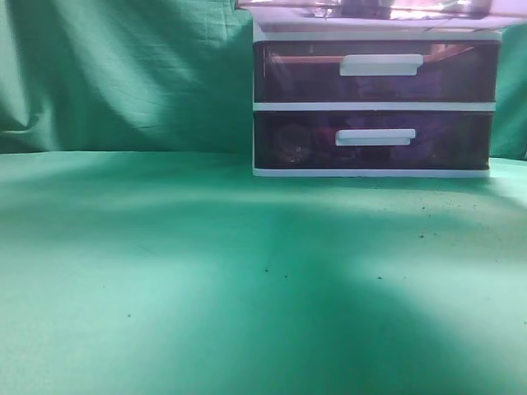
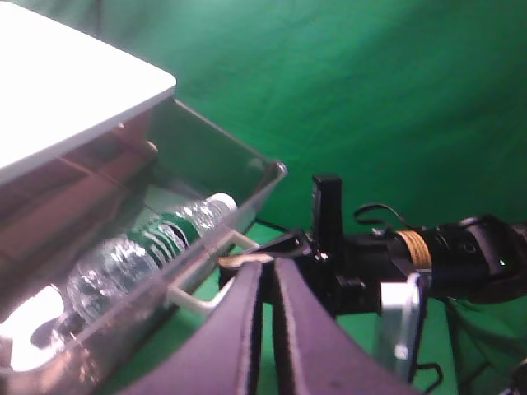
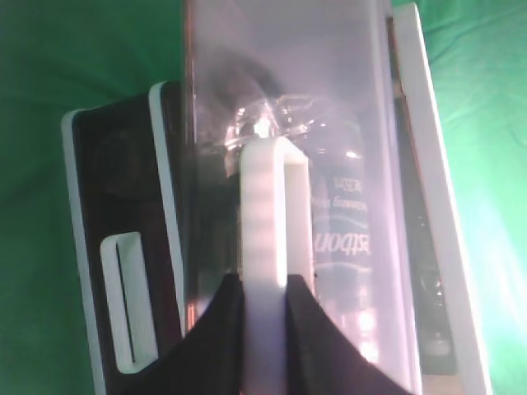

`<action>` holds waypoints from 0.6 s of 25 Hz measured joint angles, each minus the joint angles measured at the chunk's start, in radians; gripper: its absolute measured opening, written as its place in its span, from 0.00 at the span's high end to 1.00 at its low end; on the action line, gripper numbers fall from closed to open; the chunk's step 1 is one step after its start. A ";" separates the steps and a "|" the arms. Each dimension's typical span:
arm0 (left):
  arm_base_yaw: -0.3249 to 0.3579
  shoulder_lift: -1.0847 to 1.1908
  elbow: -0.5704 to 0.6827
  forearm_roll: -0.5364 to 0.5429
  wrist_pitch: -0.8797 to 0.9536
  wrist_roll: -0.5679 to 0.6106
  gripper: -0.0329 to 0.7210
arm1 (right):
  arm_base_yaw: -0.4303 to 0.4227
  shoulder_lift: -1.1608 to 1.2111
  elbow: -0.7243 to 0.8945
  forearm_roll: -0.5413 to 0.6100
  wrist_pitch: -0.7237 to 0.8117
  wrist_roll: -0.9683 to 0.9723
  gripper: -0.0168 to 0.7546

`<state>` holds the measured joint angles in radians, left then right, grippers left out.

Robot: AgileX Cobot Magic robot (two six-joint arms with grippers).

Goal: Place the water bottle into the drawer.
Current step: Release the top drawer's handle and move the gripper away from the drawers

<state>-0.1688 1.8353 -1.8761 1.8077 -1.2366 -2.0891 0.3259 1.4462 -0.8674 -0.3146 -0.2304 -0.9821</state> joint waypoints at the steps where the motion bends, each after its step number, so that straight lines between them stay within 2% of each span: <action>1: 0.000 -0.027 0.058 0.000 0.000 0.000 0.96 | 0.000 0.005 -0.012 0.000 0.010 0.000 0.85; 8: 0.000 -0.253 0.457 0.000 0.027 -0.005 0.96 | 0.000 0.054 -0.092 0.002 0.055 0.000 0.85; 15: 0.000 -0.526 0.727 0.000 0.212 -0.005 0.96 | 0.000 0.130 -0.208 0.005 0.112 0.001 0.85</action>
<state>-0.1688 1.3096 -1.1487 1.8077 -1.0249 -2.0938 0.3259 1.5764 -1.0756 -0.3099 -0.1189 -0.9807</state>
